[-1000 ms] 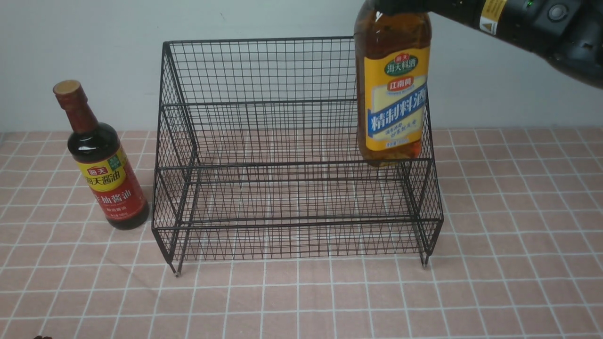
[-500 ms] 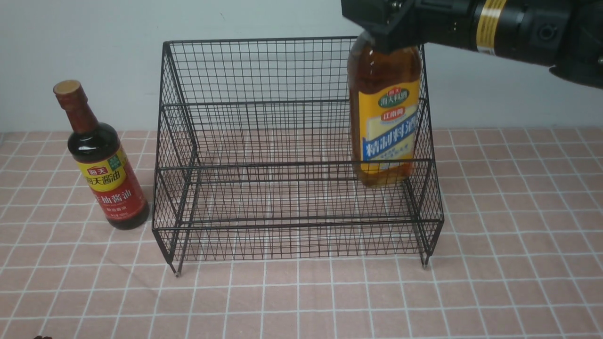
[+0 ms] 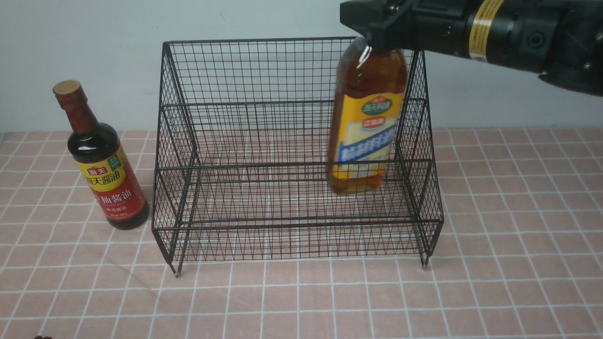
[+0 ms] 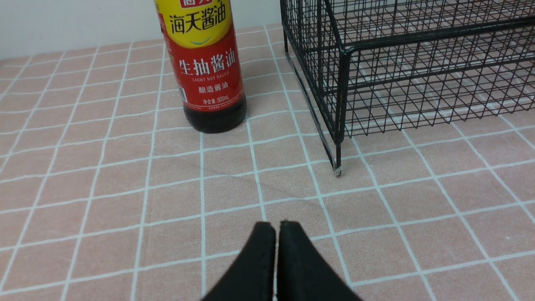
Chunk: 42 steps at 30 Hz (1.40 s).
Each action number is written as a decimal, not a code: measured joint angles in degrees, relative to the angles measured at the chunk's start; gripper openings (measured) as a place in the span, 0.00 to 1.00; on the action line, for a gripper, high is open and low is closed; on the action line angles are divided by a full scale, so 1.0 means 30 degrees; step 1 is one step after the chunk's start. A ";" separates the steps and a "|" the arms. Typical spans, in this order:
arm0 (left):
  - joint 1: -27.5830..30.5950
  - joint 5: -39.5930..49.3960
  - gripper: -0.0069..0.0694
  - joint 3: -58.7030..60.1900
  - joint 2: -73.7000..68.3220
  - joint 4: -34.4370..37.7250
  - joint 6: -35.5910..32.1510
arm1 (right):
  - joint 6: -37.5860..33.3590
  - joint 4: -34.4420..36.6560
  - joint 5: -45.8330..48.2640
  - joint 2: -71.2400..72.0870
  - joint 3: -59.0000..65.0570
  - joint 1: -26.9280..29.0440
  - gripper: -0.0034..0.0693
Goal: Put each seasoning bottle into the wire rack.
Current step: Use the right arm to put the condiment bottle back on the shelf, then use the left arm to grab the condiment bottle closest to it
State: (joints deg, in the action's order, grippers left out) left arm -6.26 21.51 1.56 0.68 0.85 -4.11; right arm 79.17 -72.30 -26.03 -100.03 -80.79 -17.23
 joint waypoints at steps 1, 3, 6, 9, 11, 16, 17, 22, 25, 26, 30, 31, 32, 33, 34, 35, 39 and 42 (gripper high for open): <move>0.0000 0.0000 0.08 0.0000 0.0000 0.0000 0.0000 | 0.0095 0.0232 -0.0173 -0.0189 0.0000 0.0000 0.47; 0.0000 0.0000 0.08 0.0000 0.0000 0.0000 0.0000 | 0.0207 0.0280 -0.0338 -0.0405 0.0000 -0.0017 0.47; 0.0000 0.0000 0.08 0.0000 0.0000 0.0000 0.0000 | 0.0234 0.0043 -0.0360 -0.0613 0.0000 -0.0056 0.47; 0.0000 0.0000 0.08 0.0000 0.0000 0.0000 0.0000 | 0.0217 0.0043 -0.0175 -0.0721 0.0000 -0.0056 0.47; 0.0000 0.0000 0.08 0.0000 0.0000 0.0000 0.0000 | 0.0217 -0.0194 0.0077 -0.0731 0.0000 -0.0056 0.47; 0.0000 0.0000 0.08 0.0000 0.0000 0.0000 0.0000 | 0.0101 -0.0596 0.0901 -0.0731 0.0000 -0.0078 0.47; 0.0000 0.0000 0.08 0.0000 0.0000 0.0000 0.0000 | 0.0003 -0.0705 0.1182 -0.0731 0.0000 -0.0078 0.47; 0.0000 0.0000 0.08 0.0000 0.0000 0.0000 0.0000 | -0.0208 -0.0843 0.1864 -0.0754 0.0019 -0.0098 0.47; 0.0000 0.0000 0.08 0.0000 0.0000 0.0000 0.0000 | -0.0227 -0.0868 0.1864 -0.0754 0.0019 -0.0098 0.48; 0.0000 0.0000 0.08 0.0000 0.0000 0.0000 0.0000 | -0.0206 -0.0868 0.1834 -0.0754 0.0019 -0.0098 0.48; 0.0000 0.0000 0.08 0.0000 0.0000 0.0000 0.0000 | -0.0206 -0.0312 0.1072 -0.0525 -0.0250 -0.0098 0.53; 0.0000 0.0000 0.08 0.0000 0.0000 0.0000 0.0000 | -0.0206 -0.0294 0.1026 -0.0405 -0.0291 -0.0098 0.54; 0.0000 0.0000 0.08 0.0000 0.0000 0.0000 0.0000 | -0.0206 -0.0294 0.1046 -0.0255 -0.0295 -0.0098 0.55; 0.0000 0.0000 0.08 0.0000 0.0000 0.0000 0.0000 | -0.0206 -0.0375 0.1047 -0.0141 -0.0295 -0.0098 0.56; 0.0000 0.0000 0.08 0.0000 0.0000 0.0000 0.0000 | -0.0206 -0.0451 0.1067 -0.0012 -0.0295 -0.0098 0.56; 0.0000 0.0000 0.08 0.0000 0.0000 0.0000 0.0000 | -0.0206 -0.0598 0.1116 0.0181 -0.0295 -0.0098 0.56; 0.0000 0.0000 0.08 0.0000 0.0000 0.0000 0.0000 | -0.0206 -0.0859 0.1834 0.1478 -0.0295 -0.0098 0.56; 0.0000 0.0000 0.08 0.0000 0.0000 0.0000 0.0000 | -0.0237 -0.1025 0.2739 0.2717 -0.0295 -0.0098 0.56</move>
State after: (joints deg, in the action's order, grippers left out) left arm -6.26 21.51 1.56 0.68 0.85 -4.11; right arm 78.46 -75.37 -17.81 -91.88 -81.67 -17.53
